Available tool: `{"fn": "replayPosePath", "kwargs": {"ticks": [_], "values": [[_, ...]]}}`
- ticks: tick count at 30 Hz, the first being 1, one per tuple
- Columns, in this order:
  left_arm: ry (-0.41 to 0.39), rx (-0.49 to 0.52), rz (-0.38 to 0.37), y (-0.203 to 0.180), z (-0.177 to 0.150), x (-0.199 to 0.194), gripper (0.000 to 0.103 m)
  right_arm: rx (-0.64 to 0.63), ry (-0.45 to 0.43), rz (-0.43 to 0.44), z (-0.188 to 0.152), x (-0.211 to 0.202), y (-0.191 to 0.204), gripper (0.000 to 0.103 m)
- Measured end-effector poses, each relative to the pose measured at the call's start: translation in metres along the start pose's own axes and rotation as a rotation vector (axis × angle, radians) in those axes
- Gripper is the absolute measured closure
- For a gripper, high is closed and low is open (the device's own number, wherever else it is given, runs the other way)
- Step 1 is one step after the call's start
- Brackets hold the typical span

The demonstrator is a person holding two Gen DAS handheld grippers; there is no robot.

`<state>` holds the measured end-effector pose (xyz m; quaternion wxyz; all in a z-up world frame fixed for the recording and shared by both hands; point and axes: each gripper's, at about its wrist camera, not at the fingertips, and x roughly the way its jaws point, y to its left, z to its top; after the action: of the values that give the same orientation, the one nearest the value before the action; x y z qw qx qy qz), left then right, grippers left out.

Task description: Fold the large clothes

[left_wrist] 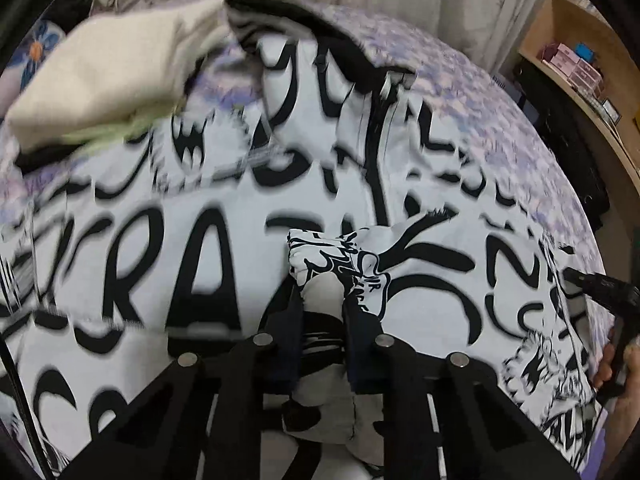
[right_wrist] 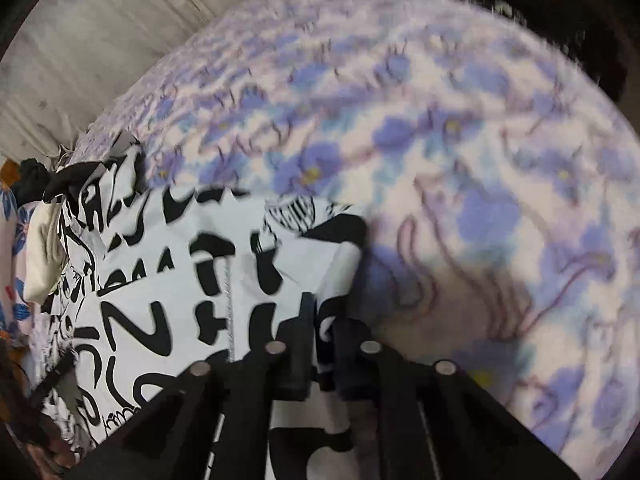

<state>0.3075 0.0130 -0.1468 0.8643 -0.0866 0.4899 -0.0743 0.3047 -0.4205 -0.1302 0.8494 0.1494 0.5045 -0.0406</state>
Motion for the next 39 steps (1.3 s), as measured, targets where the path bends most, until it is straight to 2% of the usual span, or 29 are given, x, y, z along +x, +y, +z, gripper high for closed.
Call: {"fn": "replayPosePath", "kwargs": {"ticks": [2,3,5,6,7,8,11,13,14,16,18,23,26,29,32,34,38,39], "values": [[-0.031,0.026,0.018,-0.009,0.008,-0.001,0.089,0.010,-0.072,-0.015,0.002,-0.012,-0.005,0.100],[-0.031,0.040,0.032,-0.013,0.011,0.002,0.089,0.020,-0.076,-0.029,0.002,-0.009,-0.010,0.100],[-0.006,0.064,0.071,-0.017,0.011,0.014,0.087,0.020,-0.023,-0.051,0.000,0.007,-0.016,0.100],[0.028,0.080,0.098,-0.018,0.009,0.026,0.081,0.006,0.008,-0.071,-0.001,0.015,-0.016,0.099],[0.053,0.090,0.134,-0.017,0.006,0.033,0.068,0.000,0.022,-0.083,-0.002,0.017,-0.016,0.097],[0.062,0.094,0.161,-0.017,0.004,0.037,0.063,0.000,0.023,-0.089,-0.001,0.014,-0.015,0.096],[0.049,0.095,0.190,-0.014,0.004,0.027,0.056,0.013,0.019,-0.087,0.002,-0.008,-0.008,0.087],[0.052,0.087,0.202,-0.011,0.006,0.015,0.048,0.007,-0.006,-0.075,0.002,-0.029,0.000,0.072],[0.042,0.078,0.202,-0.009,0.006,0.005,0.048,-0.001,-0.020,-0.071,0.000,-0.040,0.006,0.067],[0.014,0.067,0.180,-0.009,0.006,-0.013,0.048,-0.014,-0.044,-0.060,-0.007,-0.064,0.021,0.047],[-0.027,0.059,0.151,-0.014,0.003,-0.035,0.048,-0.027,-0.050,-0.026,-0.017,-0.080,0.041,0.043],[-0.100,0.098,0.050,-0.041,-0.019,-0.068,0.048,-0.118,-0.045,0.050,-0.057,-0.088,0.101,0.043],[-0.118,0.147,0.031,-0.065,-0.038,-0.067,0.048,-0.169,-0.041,0.092,-0.084,-0.080,0.134,0.043],[-0.045,0.136,-0.024,-0.075,-0.059,-0.051,0.048,-0.208,-0.038,0.075,-0.106,-0.065,0.155,0.043],[0.051,0.125,-0.020,-0.080,-0.070,-0.023,0.048,-0.200,0.037,0.076,-0.119,-0.039,0.153,0.043],[0.063,0.140,0.012,-0.081,-0.078,-0.013,0.048,-0.202,0.063,0.012,-0.125,-0.028,0.143,0.043],[0.062,0.163,0.027,-0.080,-0.083,-0.007,0.046,-0.207,0.036,-0.204,-0.132,-0.030,0.103,0.043],[0.066,0.162,0.020,-0.079,-0.082,-0.006,0.044,-0.195,0.024,-0.225,-0.131,-0.034,0.088,0.048]]}}
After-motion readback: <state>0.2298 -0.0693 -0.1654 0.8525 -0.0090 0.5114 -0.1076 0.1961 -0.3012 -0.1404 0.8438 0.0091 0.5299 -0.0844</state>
